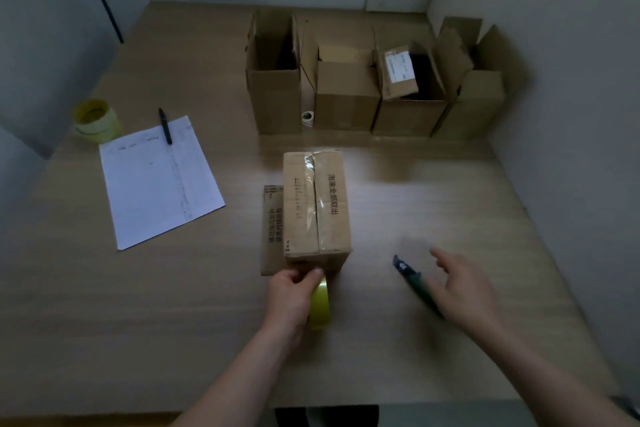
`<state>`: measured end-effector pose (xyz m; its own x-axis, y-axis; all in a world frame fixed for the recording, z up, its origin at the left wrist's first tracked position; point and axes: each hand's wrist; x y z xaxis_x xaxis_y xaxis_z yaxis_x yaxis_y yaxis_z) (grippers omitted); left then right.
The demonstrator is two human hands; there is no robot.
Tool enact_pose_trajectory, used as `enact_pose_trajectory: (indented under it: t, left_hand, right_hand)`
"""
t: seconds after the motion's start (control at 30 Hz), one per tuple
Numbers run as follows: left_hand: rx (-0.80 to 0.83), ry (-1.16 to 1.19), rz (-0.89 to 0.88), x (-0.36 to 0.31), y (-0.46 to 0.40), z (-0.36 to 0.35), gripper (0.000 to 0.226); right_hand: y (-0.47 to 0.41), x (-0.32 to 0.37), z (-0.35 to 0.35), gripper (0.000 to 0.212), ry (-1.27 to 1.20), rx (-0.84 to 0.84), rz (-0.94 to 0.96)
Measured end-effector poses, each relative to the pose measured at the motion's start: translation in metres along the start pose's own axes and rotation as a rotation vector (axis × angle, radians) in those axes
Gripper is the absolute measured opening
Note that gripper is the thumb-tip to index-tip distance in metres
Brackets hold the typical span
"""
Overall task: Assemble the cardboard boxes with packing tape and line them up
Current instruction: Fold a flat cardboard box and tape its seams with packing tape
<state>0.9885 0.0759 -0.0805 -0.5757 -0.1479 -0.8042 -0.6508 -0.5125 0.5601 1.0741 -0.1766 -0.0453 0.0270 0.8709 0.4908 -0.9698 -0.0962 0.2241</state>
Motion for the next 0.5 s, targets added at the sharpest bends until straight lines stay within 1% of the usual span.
enact_pose_trajectory:
  t: [0.03,0.07,0.1,0.2,0.23,0.27,0.33,0.37,0.4,0.43,0.5]
  left_hand:
    - [0.006,-0.003,-0.006,0.000,-0.001,0.000,0.010]
    - [0.013,-0.004,-0.008,0.000,-0.002,0.001,0.010]
    - [0.021,-0.001,-0.005,-0.001,-0.003,0.001,0.010]
    - [0.043,0.021,0.005,-0.006,-0.002,0.002,0.004]
    - [0.047,0.030,0.008,-0.008,-0.001,0.003,0.003]
    - [0.053,0.040,0.009,-0.009,0.000,0.003,0.003]
    - [0.073,0.069,0.022,-0.011,0.002,0.004,0.003]
    - [0.079,0.085,0.029,-0.010,0.002,0.005,0.003]
    - [0.083,0.094,0.032,-0.010,0.003,0.005,0.004]
    - [0.089,0.100,0.033,-0.010,0.003,0.006,0.004]
    - [0.091,0.106,0.024,-0.009,0.003,0.005,0.006]
  right_hand:
    - [0.006,-0.015,-0.006,0.059,0.119,0.080,-0.042]
    - [0.011,-0.026,-0.013,0.059,0.184,0.141,-0.067]
    - [0.016,-0.033,-0.019,0.056,0.213,0.162,-0.081]
    - [0.020,-0.045,-0.033,0.040,0.226,0.124,-0.042]
    - [0.020,-0.041,-0.034,0.033,0.196,0.099,-0.052]
    - [0.020,-0.037,-0.032,0.026,0.082,0.049,-0.068]
    - [0.025,-0.023,-0.025,0.022,-0.307,-0.098,-0.068]
    - [0.030,-0.012,-0.019,0.023,-0.466,-0.171,-0.001]
    - [0.035,0.000,-0.012,0.023,-0.537,-0.207,0.114]
    - [0.041,0.013,-0.005,0.024,-0.541,-0.194,0.246]
    - [0.049,0.033,0.006,0.023,-0.414,-0.124,0.486]
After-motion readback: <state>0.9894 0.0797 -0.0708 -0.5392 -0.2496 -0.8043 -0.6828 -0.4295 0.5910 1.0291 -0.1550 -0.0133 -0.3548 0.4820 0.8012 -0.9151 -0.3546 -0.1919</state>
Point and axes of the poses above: each hand's wrist, its own y-axis away from the middle knuckle, its own z-axis out of the back of the hand, x = y × z, and after that the axes turned 11 degrees about -y, right-handed
